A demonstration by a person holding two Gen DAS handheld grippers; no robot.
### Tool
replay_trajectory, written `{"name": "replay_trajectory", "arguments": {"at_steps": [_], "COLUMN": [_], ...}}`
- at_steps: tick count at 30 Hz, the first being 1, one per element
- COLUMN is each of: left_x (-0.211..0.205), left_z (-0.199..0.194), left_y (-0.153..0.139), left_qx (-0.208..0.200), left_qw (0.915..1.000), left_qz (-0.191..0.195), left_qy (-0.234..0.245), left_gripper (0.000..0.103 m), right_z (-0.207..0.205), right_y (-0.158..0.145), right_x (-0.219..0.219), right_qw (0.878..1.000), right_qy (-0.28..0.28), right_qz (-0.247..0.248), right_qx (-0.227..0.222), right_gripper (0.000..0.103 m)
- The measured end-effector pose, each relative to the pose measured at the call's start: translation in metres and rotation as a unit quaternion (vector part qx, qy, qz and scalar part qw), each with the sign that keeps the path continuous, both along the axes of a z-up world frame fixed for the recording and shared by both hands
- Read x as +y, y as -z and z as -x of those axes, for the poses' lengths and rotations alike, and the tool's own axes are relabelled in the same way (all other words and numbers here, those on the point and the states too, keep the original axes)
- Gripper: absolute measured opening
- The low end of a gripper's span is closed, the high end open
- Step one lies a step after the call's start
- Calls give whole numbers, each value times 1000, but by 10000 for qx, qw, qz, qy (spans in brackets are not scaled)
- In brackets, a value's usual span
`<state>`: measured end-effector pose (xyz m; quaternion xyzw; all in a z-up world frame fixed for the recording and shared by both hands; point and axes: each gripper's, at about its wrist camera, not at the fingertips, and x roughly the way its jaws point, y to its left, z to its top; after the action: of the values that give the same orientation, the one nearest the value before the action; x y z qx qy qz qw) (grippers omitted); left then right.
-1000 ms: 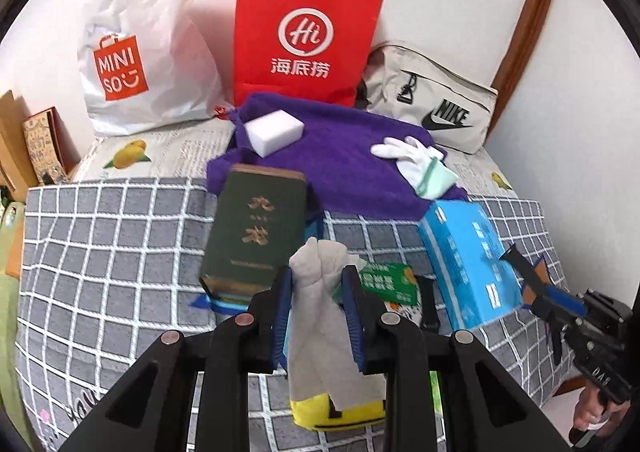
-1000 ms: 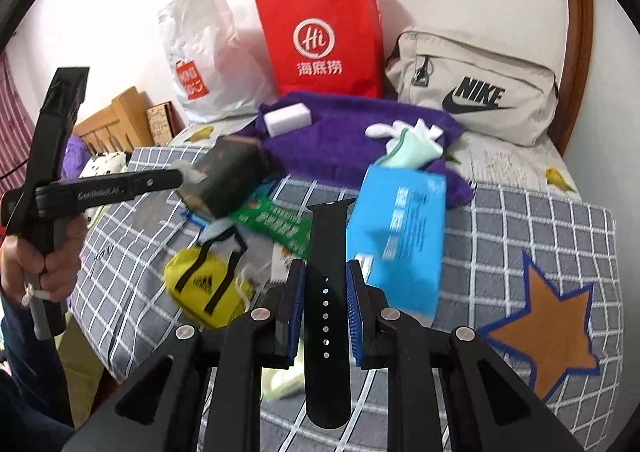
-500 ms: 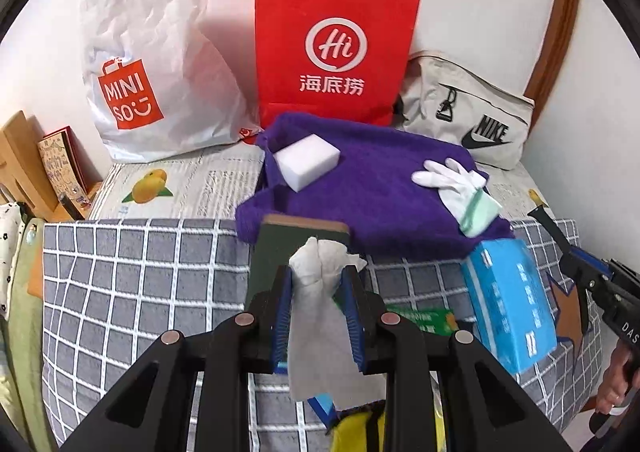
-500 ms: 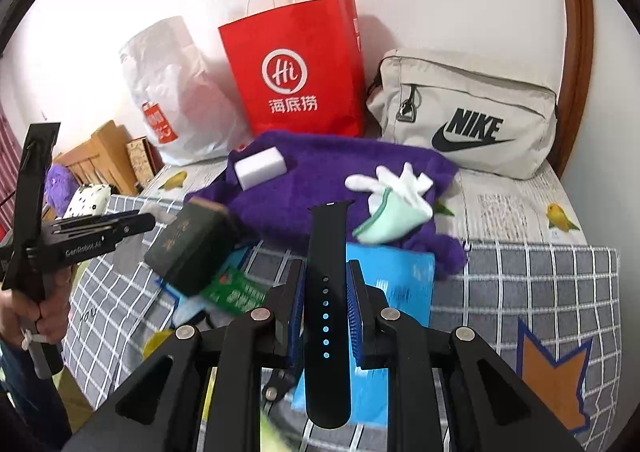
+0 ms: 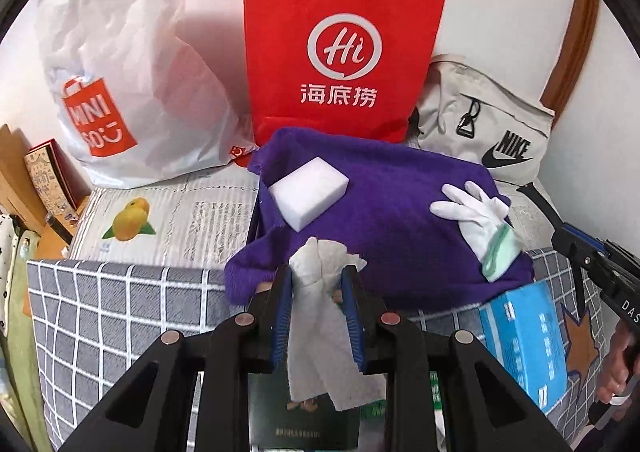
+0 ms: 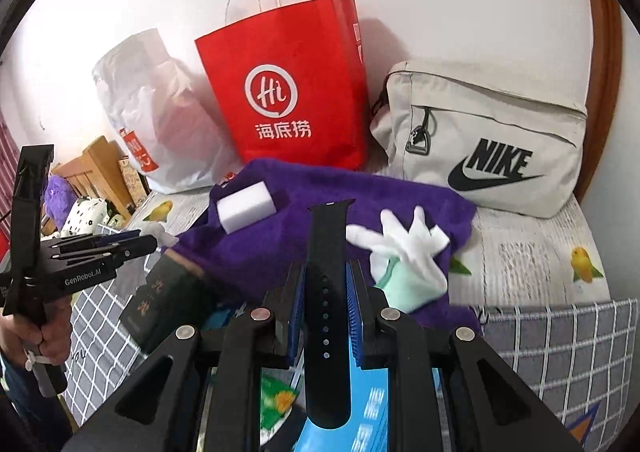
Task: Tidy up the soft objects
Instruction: 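Carry the strap in the right gripper while the left carries the tissue onto the purple towel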
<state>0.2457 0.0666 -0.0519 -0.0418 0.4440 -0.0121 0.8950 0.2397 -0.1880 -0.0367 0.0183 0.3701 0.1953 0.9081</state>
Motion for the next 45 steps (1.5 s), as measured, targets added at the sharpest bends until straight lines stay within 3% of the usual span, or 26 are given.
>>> {"name": "replay_trajectory", "arguments": {"at_steps": [13,21,41,44,45], "left_x": [-3,-10,-16,-16,-16], "left_z": [-63,-84,-113,-114,-114], "left_y": [28,38,63,62,61], "left_qx": [438,524,737,759,780], "left_qw": [9987,9982,9965,9963,9962], "left_qz": [226,142,-165,-156,-185], "left_qy": [145,237,358,363,343], "left_gripper": [24,24,25,29,35], "right_z": [-63,-88,-103,-104,-104], "right_y": [28,54,89,89,88], "right_x": [9,17,23,23,24], "right_qw": [9991,9968,9906,9910,9905], "right_qy": [-13,-73,-90,-135,-143], "right_qz": [161,433,776,729,730], "right_qx": [380,668,1121,1118,1157], "right_gripper": [20,20,20,20,21]}}
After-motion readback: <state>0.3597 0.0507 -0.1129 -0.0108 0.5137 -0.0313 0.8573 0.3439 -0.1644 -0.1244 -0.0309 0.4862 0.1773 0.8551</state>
